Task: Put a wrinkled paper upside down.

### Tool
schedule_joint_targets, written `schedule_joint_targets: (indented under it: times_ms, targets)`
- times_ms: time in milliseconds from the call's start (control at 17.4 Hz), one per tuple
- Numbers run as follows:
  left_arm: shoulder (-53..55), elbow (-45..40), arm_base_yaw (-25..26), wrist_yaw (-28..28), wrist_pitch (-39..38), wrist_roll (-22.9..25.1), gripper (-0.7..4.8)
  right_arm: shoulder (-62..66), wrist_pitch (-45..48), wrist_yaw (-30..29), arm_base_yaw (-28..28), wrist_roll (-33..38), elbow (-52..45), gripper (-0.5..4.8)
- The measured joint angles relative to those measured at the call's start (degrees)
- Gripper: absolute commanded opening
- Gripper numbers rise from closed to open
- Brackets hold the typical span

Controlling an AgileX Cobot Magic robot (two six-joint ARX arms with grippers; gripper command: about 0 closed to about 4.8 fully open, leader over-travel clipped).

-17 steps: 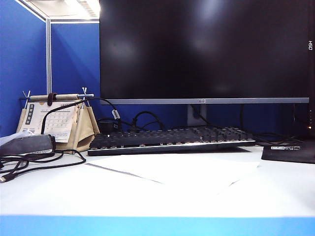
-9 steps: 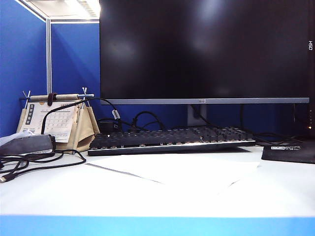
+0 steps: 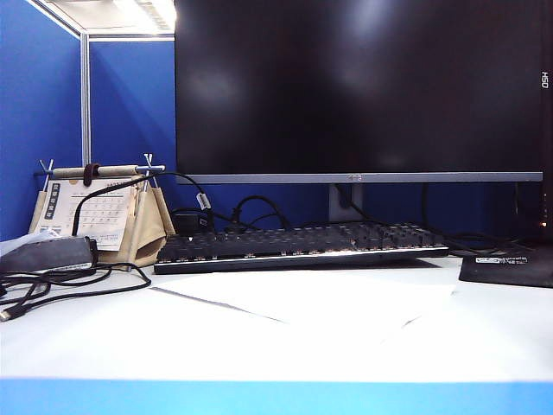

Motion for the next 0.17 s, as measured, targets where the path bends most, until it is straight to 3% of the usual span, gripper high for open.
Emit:
schedule_joint_targets:
  times_ms: [173]
  targets:
    - [0.00,0.02,0.00,0.00,0.00,0.00,3.90,0.00,0.00,0.02,0.00,0.00,0.00,-0.05]
